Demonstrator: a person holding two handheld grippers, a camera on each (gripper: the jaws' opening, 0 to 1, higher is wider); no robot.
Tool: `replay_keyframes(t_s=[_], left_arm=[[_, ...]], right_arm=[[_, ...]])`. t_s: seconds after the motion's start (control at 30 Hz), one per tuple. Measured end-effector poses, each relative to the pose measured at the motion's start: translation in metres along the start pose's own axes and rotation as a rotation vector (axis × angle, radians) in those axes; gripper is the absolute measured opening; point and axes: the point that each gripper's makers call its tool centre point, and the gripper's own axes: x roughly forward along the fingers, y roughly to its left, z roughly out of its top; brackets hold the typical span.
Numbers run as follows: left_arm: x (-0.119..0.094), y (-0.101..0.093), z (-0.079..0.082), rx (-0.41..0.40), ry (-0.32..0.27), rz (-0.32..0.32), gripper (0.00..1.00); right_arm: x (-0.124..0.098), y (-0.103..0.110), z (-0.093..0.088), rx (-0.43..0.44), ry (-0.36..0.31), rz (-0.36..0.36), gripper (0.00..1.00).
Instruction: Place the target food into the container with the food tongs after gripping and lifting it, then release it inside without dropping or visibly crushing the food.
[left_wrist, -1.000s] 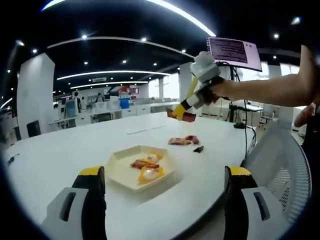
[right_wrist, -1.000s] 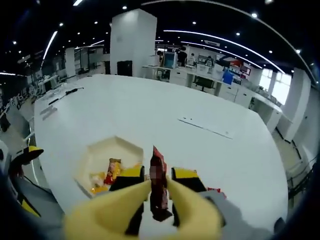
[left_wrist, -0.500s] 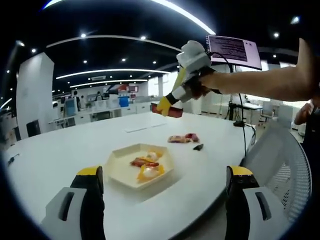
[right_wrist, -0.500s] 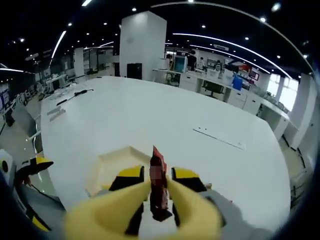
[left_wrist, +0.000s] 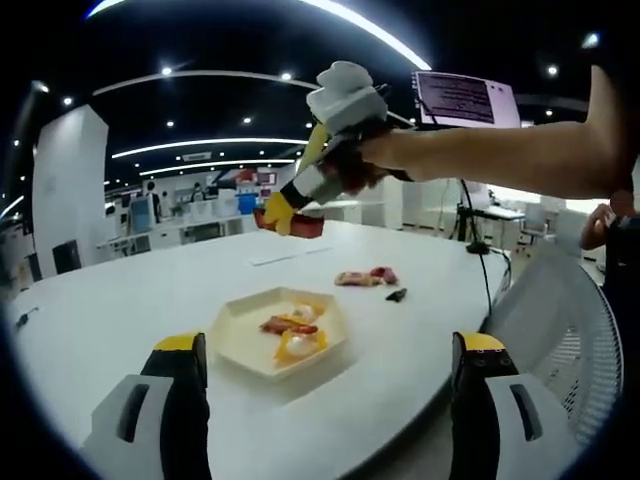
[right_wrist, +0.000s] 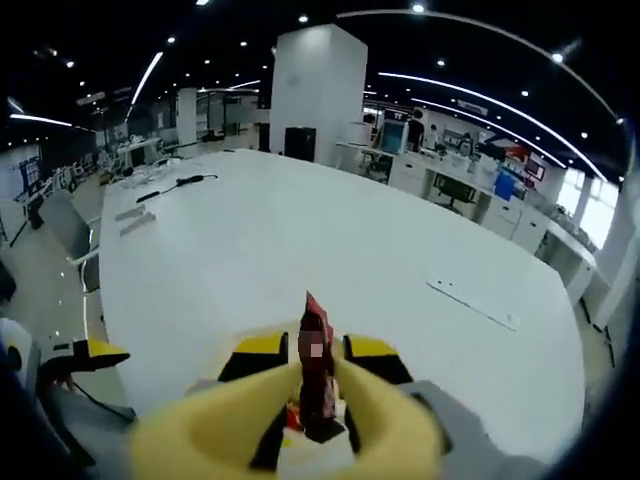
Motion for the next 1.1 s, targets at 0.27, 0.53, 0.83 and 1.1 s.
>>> replay_keyframes(t_s=[0.27,0.53,0.83,1.1], left_arm=[[0.000,0.000,0.001,-0.002,-0.004,0.002,0.98],[0.000,0.000,0.000,-0.002,-0.001,0.004,0.97],[0.000,0.001,0.001,-0.003,-0.003,0.007,0.96],[-0.001,0.001,-0.001,-0.002,0.005,0.009,0.96]], right_arm=[[0.009,0.012,0.005,-0.014,0.001,0.030,0.20],[0.005,0.007,0.017,-0.010,-0.057,0.023,0.27],[-0.011,-0.014,0.001,-0.008,-0.038,-0.017,0.29],[-0.033,-0.037,-0.019,0.015,-0.027,-0.056,0.29]])
